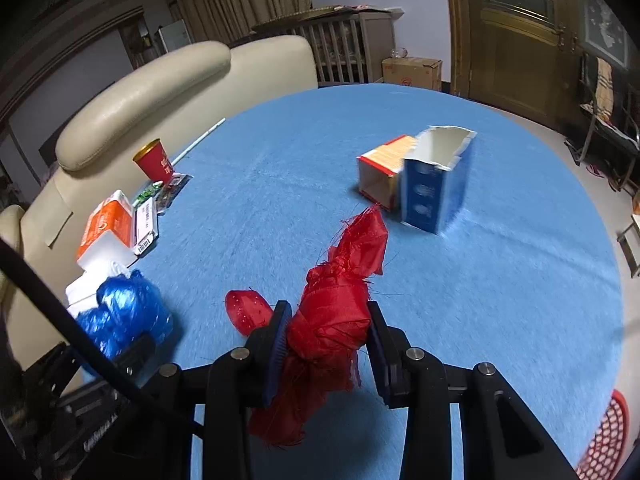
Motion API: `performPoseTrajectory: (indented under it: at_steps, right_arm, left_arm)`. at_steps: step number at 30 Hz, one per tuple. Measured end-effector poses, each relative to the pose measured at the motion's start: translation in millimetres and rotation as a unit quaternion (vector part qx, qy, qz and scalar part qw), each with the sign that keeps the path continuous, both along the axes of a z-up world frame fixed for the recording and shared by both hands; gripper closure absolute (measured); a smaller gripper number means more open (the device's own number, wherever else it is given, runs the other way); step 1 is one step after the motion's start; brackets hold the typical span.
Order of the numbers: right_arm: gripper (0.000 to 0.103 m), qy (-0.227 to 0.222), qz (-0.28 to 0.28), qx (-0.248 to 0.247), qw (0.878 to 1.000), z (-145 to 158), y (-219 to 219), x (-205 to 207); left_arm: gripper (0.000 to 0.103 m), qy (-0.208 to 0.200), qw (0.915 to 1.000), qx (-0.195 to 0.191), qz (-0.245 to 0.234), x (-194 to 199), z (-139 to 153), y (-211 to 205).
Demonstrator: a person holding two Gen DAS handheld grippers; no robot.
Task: Collect trash
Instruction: 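Carry both bags over the red wastebasket and open both grippers to drop them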
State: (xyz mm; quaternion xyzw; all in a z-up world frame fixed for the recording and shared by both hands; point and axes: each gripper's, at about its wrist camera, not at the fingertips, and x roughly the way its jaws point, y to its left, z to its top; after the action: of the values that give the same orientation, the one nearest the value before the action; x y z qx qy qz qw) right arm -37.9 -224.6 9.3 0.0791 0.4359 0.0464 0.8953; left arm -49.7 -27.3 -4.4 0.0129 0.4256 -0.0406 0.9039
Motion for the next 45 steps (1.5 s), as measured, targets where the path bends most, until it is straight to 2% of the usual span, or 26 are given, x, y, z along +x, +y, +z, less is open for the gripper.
performPoseTrajectory:
  at_steps: [9, 21, 30, 45]
  right_arm:
    - [0.064, -0.019, -0.047, 0.029, 0.998, 3, -59, -57]
    - [0.064, -0.039, -0.101, 0.071, 0.992, -5, -127, -115]
    - [0.064, -0.039, -0.116, 0.074, 0.990, -11, -145, -132]
    - [0.064, -0.026, -0.118, 0.037, 0.992, -9, -138, -141]
  left_arm:
    - [0.052, -0.007, 0.9991, 0.016, -0.038, -16, 13, -51]
    - [0.053, 0.014, 0.9952, 0.036, -0.090, -34, 12, -120]
    - [0.054, 0.019, 0.9928, 0.041, -0.111, -39, 9, -147]
    - [0.055, 0.024, 0.9933, 0.012, -0.112, -37, 3, -144]
